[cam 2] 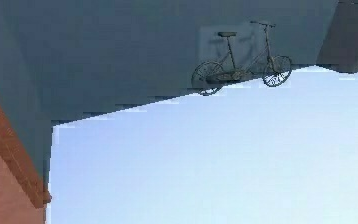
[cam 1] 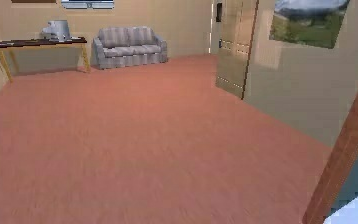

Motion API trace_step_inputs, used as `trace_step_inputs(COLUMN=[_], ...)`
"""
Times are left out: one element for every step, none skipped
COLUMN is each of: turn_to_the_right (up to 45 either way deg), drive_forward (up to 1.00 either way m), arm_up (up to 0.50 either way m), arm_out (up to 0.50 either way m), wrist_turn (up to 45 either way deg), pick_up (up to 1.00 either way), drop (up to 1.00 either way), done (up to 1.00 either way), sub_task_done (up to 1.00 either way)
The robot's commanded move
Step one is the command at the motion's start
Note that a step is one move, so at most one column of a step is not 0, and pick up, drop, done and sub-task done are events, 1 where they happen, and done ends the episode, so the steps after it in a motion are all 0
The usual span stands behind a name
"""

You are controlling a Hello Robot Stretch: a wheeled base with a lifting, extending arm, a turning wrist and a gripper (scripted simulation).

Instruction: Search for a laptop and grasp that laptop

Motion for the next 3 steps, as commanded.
trace_step_inputs(turn_to_the_right=[0.0, 0.0, 3.0], drive_forward=[0.30, 1.00, 0.00], arm_up=[0.00, 0.00, 0.00], arm_out=[0.00, 0.00, 0.00], wrist_turn=[0.0, 0.0, 0.0], pick_up=[0.00, 0.00, 0.00], drop=[0.00, 0.00, 0.00], done=[0.00, 0.00, 0.00], sub_task_done=[0.00, 0.00, 0.00])
